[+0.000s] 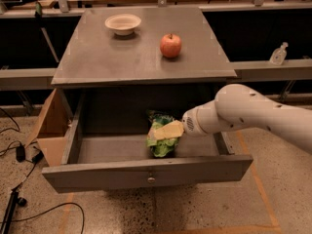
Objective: Pick green rice chip bag from top drawer and place on counter
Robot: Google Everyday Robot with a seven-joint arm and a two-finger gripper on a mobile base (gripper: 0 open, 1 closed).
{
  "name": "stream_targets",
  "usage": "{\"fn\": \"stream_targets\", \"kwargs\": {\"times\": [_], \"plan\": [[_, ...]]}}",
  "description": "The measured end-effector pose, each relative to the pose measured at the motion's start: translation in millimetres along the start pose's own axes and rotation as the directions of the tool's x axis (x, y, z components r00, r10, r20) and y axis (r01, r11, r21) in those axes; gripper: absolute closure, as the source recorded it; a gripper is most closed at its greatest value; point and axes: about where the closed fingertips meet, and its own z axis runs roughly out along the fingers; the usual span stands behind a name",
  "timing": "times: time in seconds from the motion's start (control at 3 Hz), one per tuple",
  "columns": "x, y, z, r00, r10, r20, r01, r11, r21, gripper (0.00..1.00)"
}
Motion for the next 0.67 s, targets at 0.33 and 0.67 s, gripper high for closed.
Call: {"fn": "stream_targets", "kwargs": {"times": [0.33, 0.67], "plan": [[0.5, -17.2, 37.4, 1.000, -0.004, 0.018, 0.003, 0.9997, 0.026, 0.00], [5.3, -15.9, 71.1, 1.000, -0.015, 0.009, 0.015, 0.9999, 0.005, 0.16]]}}
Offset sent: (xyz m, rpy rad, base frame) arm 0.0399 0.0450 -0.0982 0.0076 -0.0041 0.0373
